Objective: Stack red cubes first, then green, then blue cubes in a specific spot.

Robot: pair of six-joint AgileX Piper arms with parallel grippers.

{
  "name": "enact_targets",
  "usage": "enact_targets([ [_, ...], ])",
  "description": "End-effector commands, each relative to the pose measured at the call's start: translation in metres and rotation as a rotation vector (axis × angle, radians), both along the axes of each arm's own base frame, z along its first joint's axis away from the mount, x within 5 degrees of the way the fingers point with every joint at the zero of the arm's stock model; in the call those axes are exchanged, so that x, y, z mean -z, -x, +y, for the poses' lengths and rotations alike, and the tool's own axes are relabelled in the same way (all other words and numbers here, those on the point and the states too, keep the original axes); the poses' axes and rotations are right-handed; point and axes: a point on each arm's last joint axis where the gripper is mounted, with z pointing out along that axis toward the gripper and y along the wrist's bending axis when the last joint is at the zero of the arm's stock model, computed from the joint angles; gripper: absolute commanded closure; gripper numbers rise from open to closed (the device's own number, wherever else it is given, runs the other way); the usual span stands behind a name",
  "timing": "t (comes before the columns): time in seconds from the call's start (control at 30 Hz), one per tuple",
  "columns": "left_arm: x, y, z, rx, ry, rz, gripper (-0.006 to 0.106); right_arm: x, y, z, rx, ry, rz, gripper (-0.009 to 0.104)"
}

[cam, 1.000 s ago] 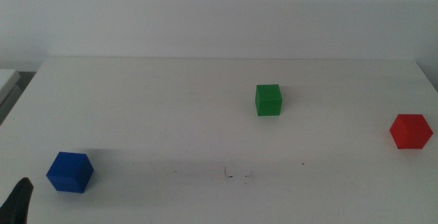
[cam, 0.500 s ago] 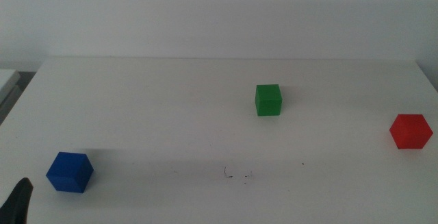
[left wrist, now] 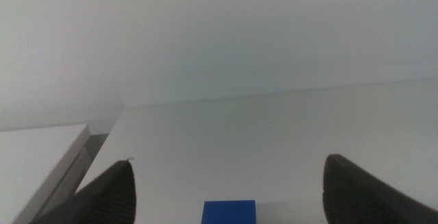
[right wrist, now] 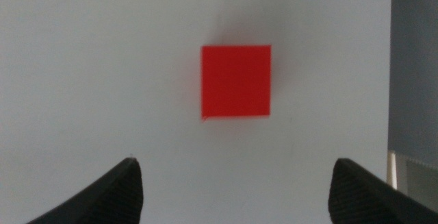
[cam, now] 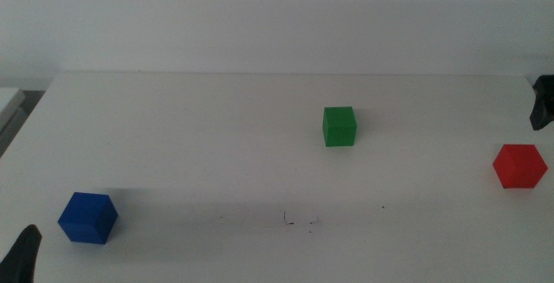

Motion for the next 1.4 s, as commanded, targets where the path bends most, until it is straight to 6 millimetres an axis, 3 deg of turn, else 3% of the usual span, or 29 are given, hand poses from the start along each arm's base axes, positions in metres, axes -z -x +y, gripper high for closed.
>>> enact_targets([
  [0.0,-0.001,0.0,0.0,0.002,0.003,-0.009,0.007,0.014,-0.014,-0.009,-0.004,0.006,0.005,0.002],
  [0.3,-0.001,0.0,0.0,0.002,0.003,-0.009,0.007,0.064,-0.043,-0.013,-0.056,0.014,0.031,0.002],
  [0.87,-0.001,0.0,0.0,0.002,0.003,-0.009,0.007,0.124,-0.062,-0.015,-0.05,-0.009,0.109,0.004],
  [0.93,-0.001,0.0,0.0,0.002,0.003,-0.009,0.007,0.13,-0.063,-0.015,-0.05,-0.011,0.119,0.01],
  [1.03,-0.001,0.0,0.0,0.002,0.003,-0.009,0.007,0.137,-0.064,-0.015,-0.051,-0.011,0.135,0.032],
  [1.2,-0.001,0.0,0.0,0.002,0.003,-0.009,0.007,0.139,-0.064,-0.015,-0.02,-0.019,0.137,0.096],
  [1.37,-0.001,0.0,0.0,0.002,0.003,-0.009,0.007,0.111,-0.057,0.002,0.047,-0.018,0.127,0.095],
])
